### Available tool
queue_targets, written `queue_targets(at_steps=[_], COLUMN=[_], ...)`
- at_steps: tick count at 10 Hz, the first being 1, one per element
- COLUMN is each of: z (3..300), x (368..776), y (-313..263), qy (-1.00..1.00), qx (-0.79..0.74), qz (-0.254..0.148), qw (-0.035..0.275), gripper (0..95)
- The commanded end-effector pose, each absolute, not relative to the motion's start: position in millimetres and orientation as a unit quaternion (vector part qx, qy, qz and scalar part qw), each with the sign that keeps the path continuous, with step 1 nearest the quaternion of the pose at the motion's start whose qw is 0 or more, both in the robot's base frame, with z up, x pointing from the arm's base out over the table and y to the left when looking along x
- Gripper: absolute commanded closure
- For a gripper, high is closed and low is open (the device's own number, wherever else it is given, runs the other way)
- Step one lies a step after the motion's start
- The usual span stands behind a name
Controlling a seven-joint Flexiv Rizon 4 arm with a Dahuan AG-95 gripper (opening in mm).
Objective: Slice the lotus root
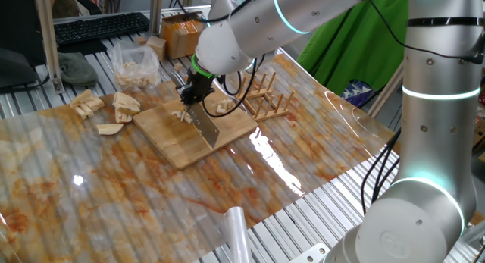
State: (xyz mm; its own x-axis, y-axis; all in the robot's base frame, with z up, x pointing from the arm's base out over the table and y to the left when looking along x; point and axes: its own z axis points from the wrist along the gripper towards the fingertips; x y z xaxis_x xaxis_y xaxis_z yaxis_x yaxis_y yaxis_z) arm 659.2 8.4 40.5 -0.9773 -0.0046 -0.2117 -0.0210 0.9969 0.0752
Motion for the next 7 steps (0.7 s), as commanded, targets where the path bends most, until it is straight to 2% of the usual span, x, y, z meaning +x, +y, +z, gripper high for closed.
queue_targets(at_steps=[1,2,3,7], z=[31,27,29,44], x=[660,660,661,662], y=[11,12,11,6], qy=[0.993,0.993,0.995,0.996], qx=[-0.005,-0.005,-0.016,-0.012], qz=[0.040,0.041,0.026,0.038], qw=[0.106,0.108,0.095,0.086], gripper=[95.0,95.0,95.0,95.0])
